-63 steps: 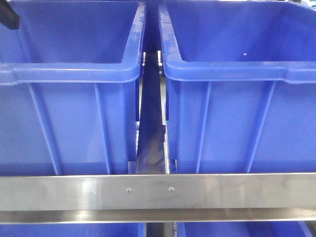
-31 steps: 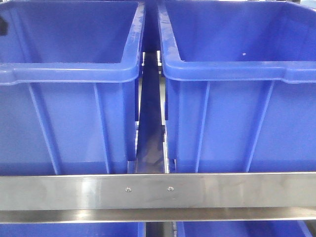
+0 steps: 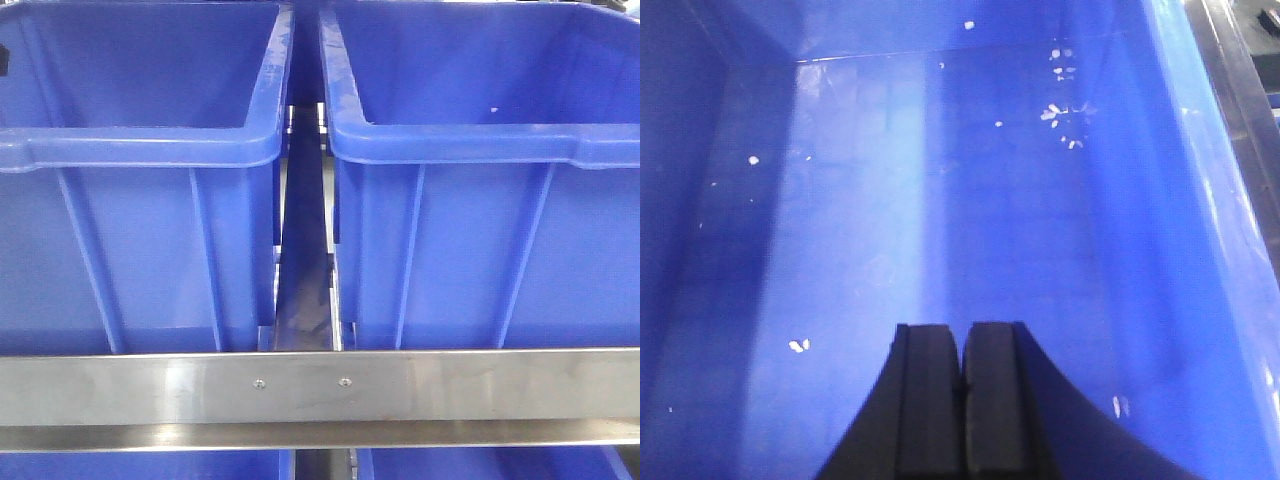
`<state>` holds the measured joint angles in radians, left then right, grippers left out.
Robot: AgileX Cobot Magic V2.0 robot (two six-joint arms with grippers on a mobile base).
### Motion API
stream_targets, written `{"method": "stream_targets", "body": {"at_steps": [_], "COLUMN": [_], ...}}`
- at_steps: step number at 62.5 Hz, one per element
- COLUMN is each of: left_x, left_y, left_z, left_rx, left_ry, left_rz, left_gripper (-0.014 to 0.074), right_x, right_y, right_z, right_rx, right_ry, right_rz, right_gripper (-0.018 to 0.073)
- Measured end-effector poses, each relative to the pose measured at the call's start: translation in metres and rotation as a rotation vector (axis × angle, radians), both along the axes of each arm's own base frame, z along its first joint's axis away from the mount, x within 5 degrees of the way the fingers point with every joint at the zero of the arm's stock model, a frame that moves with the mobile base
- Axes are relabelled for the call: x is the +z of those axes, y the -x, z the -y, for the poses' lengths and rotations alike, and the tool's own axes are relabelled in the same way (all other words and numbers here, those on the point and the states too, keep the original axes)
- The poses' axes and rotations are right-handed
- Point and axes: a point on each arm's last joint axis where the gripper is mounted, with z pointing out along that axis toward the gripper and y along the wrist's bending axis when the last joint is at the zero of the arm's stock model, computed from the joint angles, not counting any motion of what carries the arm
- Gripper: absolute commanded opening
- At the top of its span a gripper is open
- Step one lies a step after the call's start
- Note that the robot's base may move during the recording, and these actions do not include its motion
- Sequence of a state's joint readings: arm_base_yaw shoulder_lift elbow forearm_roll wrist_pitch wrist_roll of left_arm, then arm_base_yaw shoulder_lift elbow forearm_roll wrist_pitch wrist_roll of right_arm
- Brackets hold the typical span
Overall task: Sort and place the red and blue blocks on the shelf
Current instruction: 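Raise both empty grippers up out of the bins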
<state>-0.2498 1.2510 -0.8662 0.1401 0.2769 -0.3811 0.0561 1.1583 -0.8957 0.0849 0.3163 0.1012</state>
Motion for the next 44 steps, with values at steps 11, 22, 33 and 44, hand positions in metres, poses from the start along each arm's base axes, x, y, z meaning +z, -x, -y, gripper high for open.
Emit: {"method": "stream_targets", "body": {"at_steps": [11,22,33,44], "left_x": [0.011,0.019,0.022,0.017], "left_y": [0.008,0.018,0.029,0.043], "left_z": [-0.002,-0.005,-0.008,-0.011], "left_rx": [0.004,0.009,0.010,0.008], "left_ry": [0.020,0.021,0.025,0.018], "left_rz": [0.032,0.040,0.054,0.053], "left_gripper": [0.0123,0.0123,0.0123,0.0123], "right_x": [-0.001,0.000,0.004,0.007], "right_y": [0.002,0.009,0.016,0.030], "right_z": [0.000,0.000,-0.002,-0.005], "right_rx": [0.002,0.007,0.019,0.034], "right_ry": [0.001,0.002,0.002,0.001], "right_rz": [-0.025,-0.060,-0.050,-0.025], "right_gripper": [0.0049,0.0049,0.0049,0.0049]}}
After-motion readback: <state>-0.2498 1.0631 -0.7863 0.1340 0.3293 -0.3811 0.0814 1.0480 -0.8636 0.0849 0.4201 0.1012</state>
